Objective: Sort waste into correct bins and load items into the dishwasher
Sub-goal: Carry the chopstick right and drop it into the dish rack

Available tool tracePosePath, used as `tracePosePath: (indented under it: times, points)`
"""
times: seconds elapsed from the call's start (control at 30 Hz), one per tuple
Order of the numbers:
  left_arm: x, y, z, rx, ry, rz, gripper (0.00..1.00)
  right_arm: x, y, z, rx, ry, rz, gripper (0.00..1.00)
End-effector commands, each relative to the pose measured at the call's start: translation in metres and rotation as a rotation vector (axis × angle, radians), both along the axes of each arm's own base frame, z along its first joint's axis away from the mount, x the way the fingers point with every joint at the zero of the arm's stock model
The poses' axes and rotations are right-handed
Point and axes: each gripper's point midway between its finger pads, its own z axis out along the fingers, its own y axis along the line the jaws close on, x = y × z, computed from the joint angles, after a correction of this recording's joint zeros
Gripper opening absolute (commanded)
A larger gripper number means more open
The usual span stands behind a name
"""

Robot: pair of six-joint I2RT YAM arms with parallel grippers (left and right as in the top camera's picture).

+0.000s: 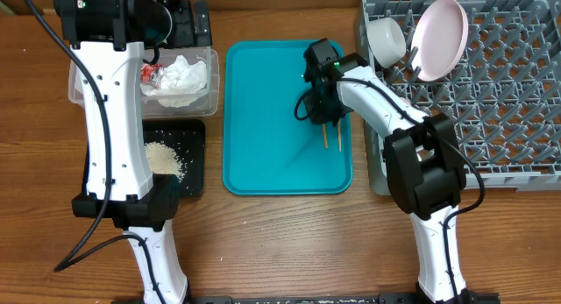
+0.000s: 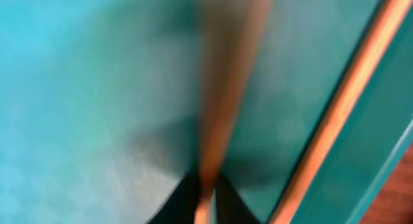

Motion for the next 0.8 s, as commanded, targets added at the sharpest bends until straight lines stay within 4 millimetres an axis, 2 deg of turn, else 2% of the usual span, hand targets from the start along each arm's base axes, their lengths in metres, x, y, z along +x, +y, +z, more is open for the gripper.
tracePosePath:
  times: [0.0,0.1,0.2,0.33,0.37,0.43,0.53,0.63,0.77]
  points:
    - [-0.003,0.001,0.007,-0.004,-0.016,0.015,1.0,-0.017,0.008,-0.009,0.03,0.068,-0.007,0.04]
    - [-0.003,0.001,0.007,-0.004,-0.016,0.015,1.0,-0.018,0.009,0.002,0.037,0.077,-0.014,0.04]
    - [-0.003,0.001,0.007,-0.003,-0.016,0.015,1.0,-0.012,0.012,0.034,0.051,0.05,-0.024,0.04]
    - [-0.003,0.001,0.007,-0.003,-0.016,0.015,1.0,0.003,0.013,0.114,0.101,-0.062,-0.029,0.04]
    - [-0.003,0.001,0.007,-0.003,-0.016,0.015,1.0,0.007,0.005,0.153,0.111,-0.124,-0.044,0.04]
    - [-0.003,0.001,0.007,-0.003,-0.016,0.015,1.0,0.011,-0.011,0.197,0.113,-0.202,-0.076,0.04]
    - [-0.003,0.001,0.007,-0.004,-0.016,0.015,1.0,0.008,-0.048,0.257,0.115,-0.302,-0.142,0.04]
    - [-0.003,0.001,0.007,-0.003,-0.016,0.015,1.0,-0.003,-0.09,0.289,0.105,-0.342,-0.222,0.04]
    - [-0.003,0.001,0.007,-0.004,-0.016,0.015,1.0,-0.019,-0.137,0.294,0.068,-0.301,-0.319,0.04]
